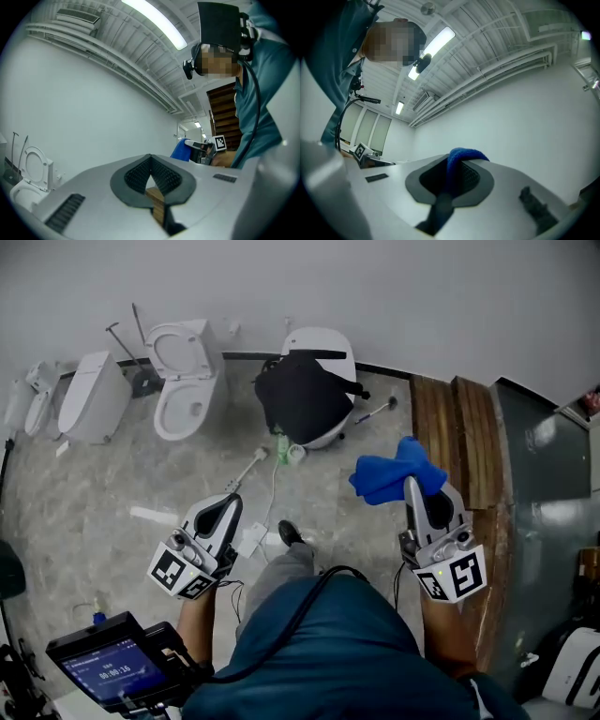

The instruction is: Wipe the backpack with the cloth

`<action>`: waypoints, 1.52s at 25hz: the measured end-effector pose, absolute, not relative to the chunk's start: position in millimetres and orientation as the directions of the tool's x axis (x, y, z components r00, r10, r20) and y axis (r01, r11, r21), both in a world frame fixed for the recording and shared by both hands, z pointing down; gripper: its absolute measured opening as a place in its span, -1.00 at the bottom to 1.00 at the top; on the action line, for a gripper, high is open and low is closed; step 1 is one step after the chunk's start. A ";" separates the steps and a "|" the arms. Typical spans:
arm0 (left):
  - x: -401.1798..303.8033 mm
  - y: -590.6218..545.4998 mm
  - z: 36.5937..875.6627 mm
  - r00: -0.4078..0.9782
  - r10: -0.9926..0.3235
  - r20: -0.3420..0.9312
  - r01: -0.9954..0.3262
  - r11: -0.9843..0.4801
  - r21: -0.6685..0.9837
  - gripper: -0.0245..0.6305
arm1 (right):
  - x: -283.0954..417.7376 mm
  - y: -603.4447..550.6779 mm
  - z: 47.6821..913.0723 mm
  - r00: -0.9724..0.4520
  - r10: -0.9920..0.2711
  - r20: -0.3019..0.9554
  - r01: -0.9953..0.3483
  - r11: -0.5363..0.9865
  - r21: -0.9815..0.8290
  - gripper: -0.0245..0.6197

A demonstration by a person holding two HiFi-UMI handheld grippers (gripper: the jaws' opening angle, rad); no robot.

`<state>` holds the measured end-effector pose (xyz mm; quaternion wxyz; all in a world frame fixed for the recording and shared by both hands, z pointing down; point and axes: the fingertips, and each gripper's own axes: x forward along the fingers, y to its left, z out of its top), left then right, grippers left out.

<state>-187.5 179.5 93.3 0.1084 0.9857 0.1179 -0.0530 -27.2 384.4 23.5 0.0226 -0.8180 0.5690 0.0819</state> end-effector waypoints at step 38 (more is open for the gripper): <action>-534.7 330.2 52.5 0.949 0.270 -0.163 0.287 -0.953 0.093 -0.92 | -406.0 508.9 4.4 0.270 -0.958 -0.097 -0.963 -0.269 -0.026 -0.86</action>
